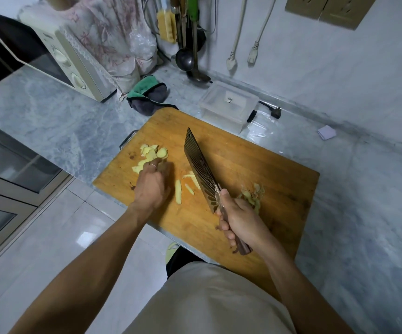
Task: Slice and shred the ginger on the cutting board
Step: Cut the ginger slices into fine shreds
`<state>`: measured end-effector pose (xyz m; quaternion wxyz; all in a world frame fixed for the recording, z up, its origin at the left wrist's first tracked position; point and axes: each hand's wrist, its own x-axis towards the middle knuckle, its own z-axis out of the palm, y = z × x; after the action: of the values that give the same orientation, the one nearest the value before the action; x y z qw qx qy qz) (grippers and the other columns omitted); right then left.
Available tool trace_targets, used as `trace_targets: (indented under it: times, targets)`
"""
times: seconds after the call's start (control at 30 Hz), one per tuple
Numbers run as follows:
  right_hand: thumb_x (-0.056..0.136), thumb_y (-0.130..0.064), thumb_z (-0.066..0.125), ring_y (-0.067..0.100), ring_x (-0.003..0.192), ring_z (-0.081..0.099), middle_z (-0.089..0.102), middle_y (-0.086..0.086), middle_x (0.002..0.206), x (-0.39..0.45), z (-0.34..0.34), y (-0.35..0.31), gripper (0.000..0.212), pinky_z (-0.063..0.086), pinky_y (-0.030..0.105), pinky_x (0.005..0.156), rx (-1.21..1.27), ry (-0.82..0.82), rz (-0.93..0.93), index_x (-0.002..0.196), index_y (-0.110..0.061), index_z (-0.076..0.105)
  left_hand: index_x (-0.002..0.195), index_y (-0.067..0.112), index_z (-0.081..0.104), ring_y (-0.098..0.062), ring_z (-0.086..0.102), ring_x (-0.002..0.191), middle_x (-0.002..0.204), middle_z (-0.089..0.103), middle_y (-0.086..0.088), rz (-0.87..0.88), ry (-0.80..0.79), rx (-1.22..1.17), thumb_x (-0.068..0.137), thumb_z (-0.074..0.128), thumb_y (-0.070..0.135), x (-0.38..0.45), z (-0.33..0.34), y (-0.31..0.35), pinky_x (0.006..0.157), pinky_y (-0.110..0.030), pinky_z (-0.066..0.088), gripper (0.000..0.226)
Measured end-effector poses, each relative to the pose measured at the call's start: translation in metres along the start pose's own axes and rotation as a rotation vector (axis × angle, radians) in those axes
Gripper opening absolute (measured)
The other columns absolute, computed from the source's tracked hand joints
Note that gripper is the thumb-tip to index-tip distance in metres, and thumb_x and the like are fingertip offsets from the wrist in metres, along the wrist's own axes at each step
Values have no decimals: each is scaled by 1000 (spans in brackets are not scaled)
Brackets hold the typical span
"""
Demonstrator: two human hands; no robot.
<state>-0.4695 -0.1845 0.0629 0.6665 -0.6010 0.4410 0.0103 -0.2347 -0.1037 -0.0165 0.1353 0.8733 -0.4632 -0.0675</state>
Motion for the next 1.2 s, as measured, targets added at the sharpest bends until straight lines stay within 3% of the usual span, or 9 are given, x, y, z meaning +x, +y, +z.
trace_targets:
  times: [0.23,0.33,0.43,0.57,0.7,0.83,0.97,1.07,1.2]
  targets:
    - [103,-60,33,13,41,45,50,0,55,-3,-14,1,58,39,24,40,-26,-8,-21,82,-11,57,133,19,62,-29,47,129,146,48,-7,262,-131,-88,95,60,28,-23,20,1,103,-31,44,40]
    - [103,-59,33,12,41,45,50,1,56,-6,-17,3,59,40,24,41,-91,8,-55,81,-11,58,122,15,70,-27,54,122,138,56,-7,198,-60,-102,97,60,20,-18,22,-12,98,-22,40,28]
    - [103,-59,32,11,45,46,50,1,58,-4,-17,1,57,41,27,48,-299,71,-131,75,-15,53,117,14,72,-26,58,116,131,59,-6,122,-48,-167,98,58,22,-8,15,-18,97,-30,49,25]
    - [105,-52,35,5,59,52,51,-8,64,3,-26,-1,46,41,28,58,-796,158,-300,79,-19,51,110,9,73,-20,57,105,114,65,-8,7,275,-387,97,57,15,-14,3,-1,91,-37,51,21]
    - [102,-55,43,12,74,60,61,-7,82,11,-37,1,45,47,29,63,-1118,156,-414,104,-15,63,107,8,69,-7,50,104,110,61,-5,-49,562,-514,93,59,6,-24,-26,20,93,-13,38,18]
    - [101,-59,42,18,78,64,67,2,95,17,-34,-1,49,48,32,64,-1309,77,-468,109,-14,60,106,10,72,-17,58,104,111,66,-6,373,102,-338,85,50,6,-23,-34,27,93,-29,48,31]
    - [100,-61,42,23,81,67,67,5,95,15,-23,1,50,56,38,68,-1385,20,-523,106,-14,59,122,13,66,-25,56,120,130,59,-6,357,-242,-220,84,50,3,-10,-25,24,103,-38,46,43]
    - [101,-60,42,24,80,67,67,5,92,10,-15,4,48,57,39,70,-1406,6,-523,103,-14,57,139,12,54,-28,48,133,147,48,-8,274,-350,-145,86,46,3,1,-25,25,111,-37,39,54]
    - [102,-60,41,27,84,68,69,7,95,6,-12,2,51,56,38,72,-1398,15,-567,108,-12,58,127,19,65,-22,54,123,133,60,-2,277,-249,-212,83,45,9,-1,-23,24,104,-34,45,49]
